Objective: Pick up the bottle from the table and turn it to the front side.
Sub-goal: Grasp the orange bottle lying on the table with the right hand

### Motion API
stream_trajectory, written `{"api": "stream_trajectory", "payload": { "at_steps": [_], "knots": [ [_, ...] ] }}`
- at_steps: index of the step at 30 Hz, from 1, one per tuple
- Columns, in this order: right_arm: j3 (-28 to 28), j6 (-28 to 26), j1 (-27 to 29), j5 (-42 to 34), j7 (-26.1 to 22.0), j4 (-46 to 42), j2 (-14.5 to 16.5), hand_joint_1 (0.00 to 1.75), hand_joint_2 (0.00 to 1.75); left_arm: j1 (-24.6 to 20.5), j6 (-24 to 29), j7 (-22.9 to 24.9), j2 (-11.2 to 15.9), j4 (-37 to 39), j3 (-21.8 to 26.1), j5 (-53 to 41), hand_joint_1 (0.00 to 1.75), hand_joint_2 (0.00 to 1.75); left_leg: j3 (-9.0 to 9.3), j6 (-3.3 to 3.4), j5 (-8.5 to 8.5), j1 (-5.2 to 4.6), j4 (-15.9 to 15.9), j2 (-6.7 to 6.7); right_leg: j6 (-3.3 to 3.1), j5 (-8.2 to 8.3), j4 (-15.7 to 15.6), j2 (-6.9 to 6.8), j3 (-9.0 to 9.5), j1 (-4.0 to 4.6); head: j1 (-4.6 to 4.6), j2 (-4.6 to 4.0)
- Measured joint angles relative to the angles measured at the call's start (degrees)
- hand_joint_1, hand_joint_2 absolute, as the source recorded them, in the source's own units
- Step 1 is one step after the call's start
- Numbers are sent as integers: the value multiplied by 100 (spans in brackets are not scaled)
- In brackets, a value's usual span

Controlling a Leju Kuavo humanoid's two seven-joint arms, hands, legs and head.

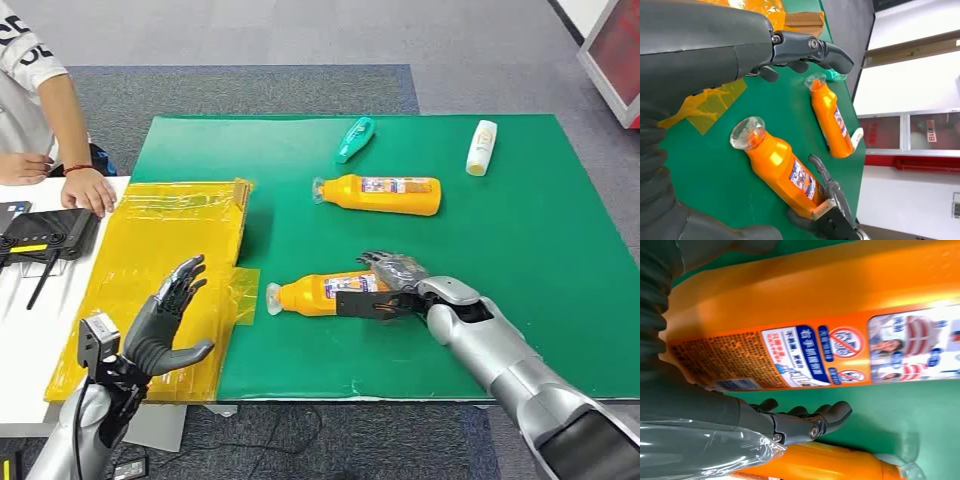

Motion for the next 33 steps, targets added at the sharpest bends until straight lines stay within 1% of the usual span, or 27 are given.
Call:
{"api": "stream_trajectory", "payload": {
  "at_steps": [8, 9, 11, 12, 15, 16, 17, 33],
  "knots": [
    [3, 90, -3, 4, -43, 8, -4, 0, 175, 1, 0, 1, -2, 2, 13, -15, 0, 175, 0, 0, 0, 0, 0, 0, 0, 0, 0, 0, 0, 0, -1, 1],
    [3, 103, -3, -3, -63, 13, -4, 2, 175, 1, 0, 1, -3, 2, 14, -16, 0, 175, 0, 0, 0, 0, 0, 0, 0, 0, 0, 0, 0, 0, 0, 1],
    [4, 140, -7, -32, -103, 27, -4, 15, 175, -1, 0, 2, -4, 2, 14, -17, 0, 175, 0, 0, 0, 0, 0, 0, 0, 0, 0, 0, 0, 0, -1, 0],
    [5, 164, -10, -51, -123, 34, -4, 40, 175, -3, 0, 2, -4, 2, 14, -18, 0, 175, 1, 0, 0, 0, 0, 0, 0, 0, 0, 0, 0, 0, -1, 0],
    [8, 206, -25, -93, -171, 53, -4, 153, 175, -9, 0, 2, -4, 2, 14, -19, 0, 175, 1, 0, 0, 0, 0, 0, 0, 0, 0, 0, 0, 0, 0, 0],
    [10, 210, -28, -99, -183, 60, -4, 171, 175, -10, 0, 2, -4, 2, 14, -19, 0, 175, 1, 0, 0, 0, 0, 0, 0, 0, 0, 0, 0, 0, 0, 0],
    [13, 213, -32, -103, -192, 66, -4, 175, 175, -11, 0, 2, -4, 2, 14, -19, 0, 175, 2, 0, 0, 0, 0, 0, 0, 0, 0, 0, 1, 0, 0, 0],
    [31, 247, -60, -204, -217, 137, -4, 175, 175, -66, 0, 2, -4, 2, 15, -19, 0, 175, 5, 0, 0, 0, 0, 0, 0, 0, 0, 0, 3, 0, 0, 1]
  ]
}}
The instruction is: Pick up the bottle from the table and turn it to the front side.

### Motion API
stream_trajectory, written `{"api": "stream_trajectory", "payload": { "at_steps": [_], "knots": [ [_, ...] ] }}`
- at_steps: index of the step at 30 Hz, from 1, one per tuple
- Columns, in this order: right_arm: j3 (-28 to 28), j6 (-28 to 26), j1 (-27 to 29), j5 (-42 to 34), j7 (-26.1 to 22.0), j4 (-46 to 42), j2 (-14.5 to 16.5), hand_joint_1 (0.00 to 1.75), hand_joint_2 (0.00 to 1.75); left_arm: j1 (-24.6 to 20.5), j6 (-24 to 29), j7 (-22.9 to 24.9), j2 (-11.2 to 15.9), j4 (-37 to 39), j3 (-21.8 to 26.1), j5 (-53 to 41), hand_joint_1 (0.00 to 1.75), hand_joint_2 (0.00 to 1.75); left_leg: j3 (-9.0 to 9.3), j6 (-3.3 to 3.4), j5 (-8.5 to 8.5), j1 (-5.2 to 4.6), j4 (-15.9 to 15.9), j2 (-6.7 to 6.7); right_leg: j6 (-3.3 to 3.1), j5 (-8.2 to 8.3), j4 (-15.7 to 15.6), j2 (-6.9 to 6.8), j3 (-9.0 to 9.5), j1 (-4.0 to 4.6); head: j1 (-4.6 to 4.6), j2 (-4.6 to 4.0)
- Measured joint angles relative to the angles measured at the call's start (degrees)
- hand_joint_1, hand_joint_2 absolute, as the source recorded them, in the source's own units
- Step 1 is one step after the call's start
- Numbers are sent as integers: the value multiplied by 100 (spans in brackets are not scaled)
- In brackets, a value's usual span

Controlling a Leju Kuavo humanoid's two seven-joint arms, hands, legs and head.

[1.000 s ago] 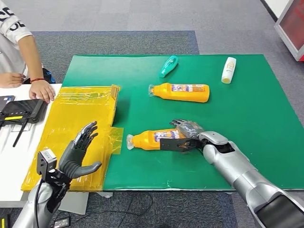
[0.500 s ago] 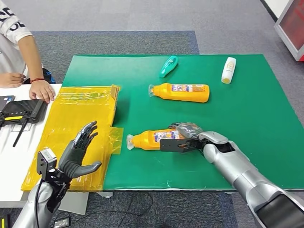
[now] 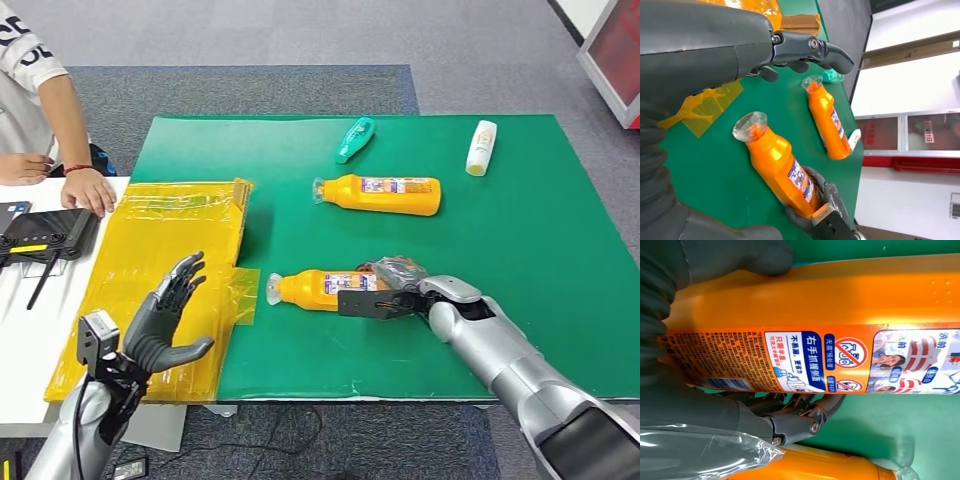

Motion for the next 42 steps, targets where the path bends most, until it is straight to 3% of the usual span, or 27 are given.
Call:
{"api": "stream_trajectory", "payload": {
  "at_steps": [6, 9, 13, 17, 23, 28, 34, 42],
  "knots": [
    [-14, 118, 7, -365, -244, 19, -16, 175, 175, -55, -39, -1, 1, 1, 0, 7, 0, 175, 2, 0, 0, 0, 0, 0, 0, 0, 0, 0, 0, 0, -1, 0],
    [-166, 396, 131, -1276, -924, -17, -146, 175, 175, -118, -138, -46, 15, 22, -5, 53, 0, 175, 2, 1, 1, 0, 1, -2, 2, -1, -2, -2, 1, 1, -1, -1],
    [-708, 723, 766, -2841, -2072, -322, -393, 175, 175, -212, -190, -166, 69, 96, -21, 144, 0, 175, -9, 5, 0, 0, 1, -8, 7, -4, -2, -10, 1, 0, 0, 0],
    [-1478, 860, 1494, -3650, -2608, -751, -423, 175, 175, -249, -153, -209, 119, 154, -31, 198, 0, 175, -14, 7, -12, 0, 1, -7, 12, -11, -2, -9, -3, -1, -1, -1],
    [-2410, 948, 2189, -4047, -2608, -1322, -161, 175, 175, -215, -78, -199, 133, 163, -45, 222, 0, 175, -12, 8, -19, 0, 0, -5, 10, -19, -1, -8, -4, -1, -1, 1],
    [-2847, 898, 2449, -4107, -2542, -1647, 134, 175, 175, -149, -68, -173, 133, 162, -57, 223, 0, 175, -11, 7, -17, 0, 0, -5, 6, -23, 0, -8, -3, 0, -1, -1],
    [-3061, 830, 2608, -4092, -2512, -1923, 405, 175, 175, -117, -78, -150, 133, 162, -69, 225, 0, 175, -10, 8, -18, 0, 0, -5, 6, -23, 0, -8, -3, -1, 0, 0],
    [-3039, 941, 2589, -3960, -2491, -2070, 771, 174, 175, -389, -498, -15, 142, 170, -142, 460, 0, 175, -10, 5, -14, 0, 0, -5, 5, -22, 0, -8, -4, 0, -1, -1]
  ]
}}
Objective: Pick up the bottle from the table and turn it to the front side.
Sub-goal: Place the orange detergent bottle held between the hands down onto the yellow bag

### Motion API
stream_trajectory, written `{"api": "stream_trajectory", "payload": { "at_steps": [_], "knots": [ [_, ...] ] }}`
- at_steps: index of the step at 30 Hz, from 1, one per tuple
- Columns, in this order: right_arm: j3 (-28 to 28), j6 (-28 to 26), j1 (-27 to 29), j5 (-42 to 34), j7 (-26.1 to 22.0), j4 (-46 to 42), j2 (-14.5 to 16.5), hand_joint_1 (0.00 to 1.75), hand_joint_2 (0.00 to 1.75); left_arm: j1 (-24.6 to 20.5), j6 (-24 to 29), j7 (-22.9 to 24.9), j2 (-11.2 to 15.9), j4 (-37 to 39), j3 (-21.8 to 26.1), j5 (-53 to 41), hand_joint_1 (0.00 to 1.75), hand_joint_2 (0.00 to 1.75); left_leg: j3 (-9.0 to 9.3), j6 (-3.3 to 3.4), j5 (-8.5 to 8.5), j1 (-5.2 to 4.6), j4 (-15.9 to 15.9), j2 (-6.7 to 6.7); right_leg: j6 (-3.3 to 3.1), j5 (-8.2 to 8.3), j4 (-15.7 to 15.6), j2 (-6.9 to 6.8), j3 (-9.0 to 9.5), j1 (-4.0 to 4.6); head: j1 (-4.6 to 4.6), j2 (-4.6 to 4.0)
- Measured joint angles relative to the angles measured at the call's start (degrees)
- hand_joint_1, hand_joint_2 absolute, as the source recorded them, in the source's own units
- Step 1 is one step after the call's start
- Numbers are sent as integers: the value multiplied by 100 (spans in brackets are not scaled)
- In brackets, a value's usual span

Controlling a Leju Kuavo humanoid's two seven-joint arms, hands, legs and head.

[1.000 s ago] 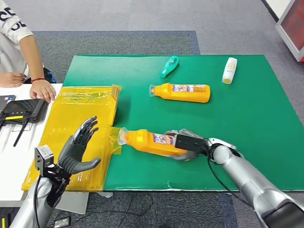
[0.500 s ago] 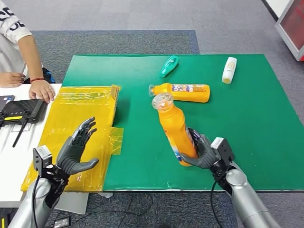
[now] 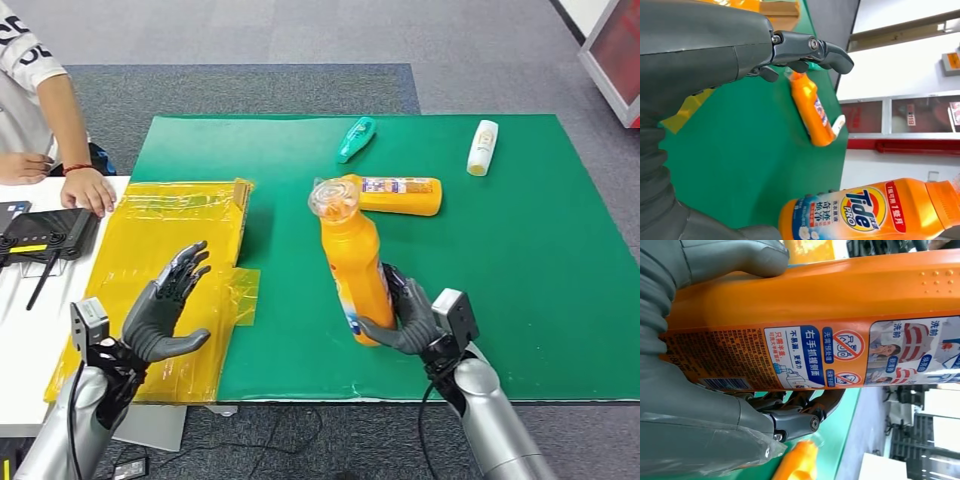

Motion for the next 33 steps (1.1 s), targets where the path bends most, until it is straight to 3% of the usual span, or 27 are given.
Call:
{"api": "stream_trajectory", "payload": {
  "at_steps": [4, 10, 16, 33],
  "knots": [
    [132, 28, -132, 90, -38, -11, 182, 154, 175, -379, -409, 248, 9, 114, -111, 415, 0, 175, -2, -3, 7, 0, 0, 0, 0, 6, 0, 0, 0, 0, 1, 1],
    [685, -413, -505, 588, -1, 54, 477, 160, 175, -1234, -784, 944, 12, 650, -349, 1347, 0, 175, -2, -3, 19, 0, 0, 0, -3, 18, 1, 0, -2, 1, 2, 1],
    [1058, -750, -707, 859, 13, 171, 621, 161, 175, -1772, -1099, 1382, 38, 1355, -425, 2237, 0, 175, -7, -1, 25, 0, 0, 0, -4, 23, 1, 0, -6, 0, 0, 0],
    [1388, -1068, -870, 1068, 56, 486, 729, 172, 175, -2127, -1002, 1565, 75, 1947, -510, 2468, 0, 175, -11, -1, 25, 0, 0, 0, -4, 23, 1, 0, -10, 0, 0, 0]
  ]
}}
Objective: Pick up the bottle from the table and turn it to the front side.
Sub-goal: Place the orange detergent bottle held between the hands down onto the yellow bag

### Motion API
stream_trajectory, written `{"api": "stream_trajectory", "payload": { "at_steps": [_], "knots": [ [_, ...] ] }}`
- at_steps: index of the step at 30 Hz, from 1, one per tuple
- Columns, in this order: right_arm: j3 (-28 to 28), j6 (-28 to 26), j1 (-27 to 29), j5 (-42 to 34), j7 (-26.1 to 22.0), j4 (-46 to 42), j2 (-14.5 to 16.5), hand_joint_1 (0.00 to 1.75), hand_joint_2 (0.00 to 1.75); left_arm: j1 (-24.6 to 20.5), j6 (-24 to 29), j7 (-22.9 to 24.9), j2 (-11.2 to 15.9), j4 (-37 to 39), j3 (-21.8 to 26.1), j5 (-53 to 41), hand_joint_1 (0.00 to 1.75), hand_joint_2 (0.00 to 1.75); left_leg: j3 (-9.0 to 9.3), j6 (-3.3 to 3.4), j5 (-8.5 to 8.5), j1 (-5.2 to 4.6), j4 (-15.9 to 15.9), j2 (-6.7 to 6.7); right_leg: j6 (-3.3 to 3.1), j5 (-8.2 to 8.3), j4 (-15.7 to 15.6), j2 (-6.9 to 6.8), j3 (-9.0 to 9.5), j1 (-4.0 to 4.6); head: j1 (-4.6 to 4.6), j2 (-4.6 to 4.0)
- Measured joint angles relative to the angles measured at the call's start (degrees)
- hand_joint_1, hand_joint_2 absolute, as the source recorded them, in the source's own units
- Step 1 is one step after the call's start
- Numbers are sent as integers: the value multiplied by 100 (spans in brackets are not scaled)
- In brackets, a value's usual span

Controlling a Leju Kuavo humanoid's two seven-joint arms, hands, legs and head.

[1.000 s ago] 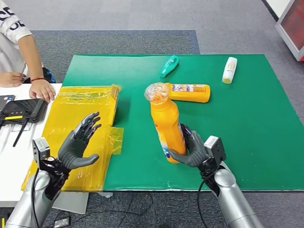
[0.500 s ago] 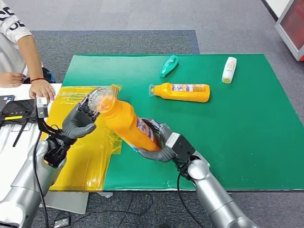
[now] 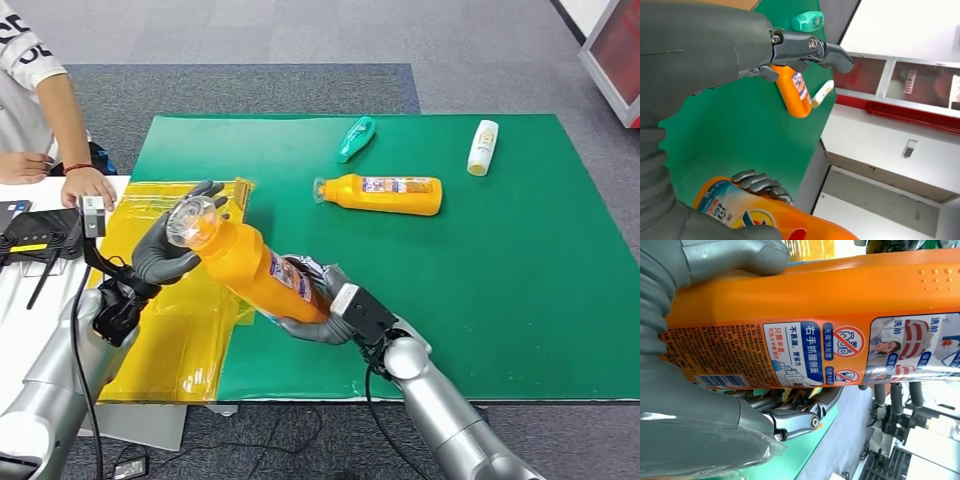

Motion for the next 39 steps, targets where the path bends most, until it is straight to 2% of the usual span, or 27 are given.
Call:
{"api": "stream_trajectory", "payload": {
  "at_steps": [10, 17, 39],
  "knots": [
    [9, -627, -65, 315, 330, 126, 40, 173, 175, -25, 483, 27, -2, -43, -103, -301, 0, 175, 1, 0, 0, 0, 0, 0, 0, 0, 0, 0, 0, 0, -1, 0],
    [-33, -806, -109, 385, 396, 274, 102, 175, 175, -14, 894, 69, -167, -282, -269, -728, 0, 175, 0, 1, 0, -1, 0, 0, 1, 1, 0, 0, 1, -1, 1, 0],
    [-94, -868, -177, 417, 439, 445, 191, 175, 175, 22, 1015, 63, -359, -548, -360, -760, 0, 175, 2, 1, -1, -1, 0, 0, 1, 0, 0, 0, 1, -1, 0, 0]
  ]
}}
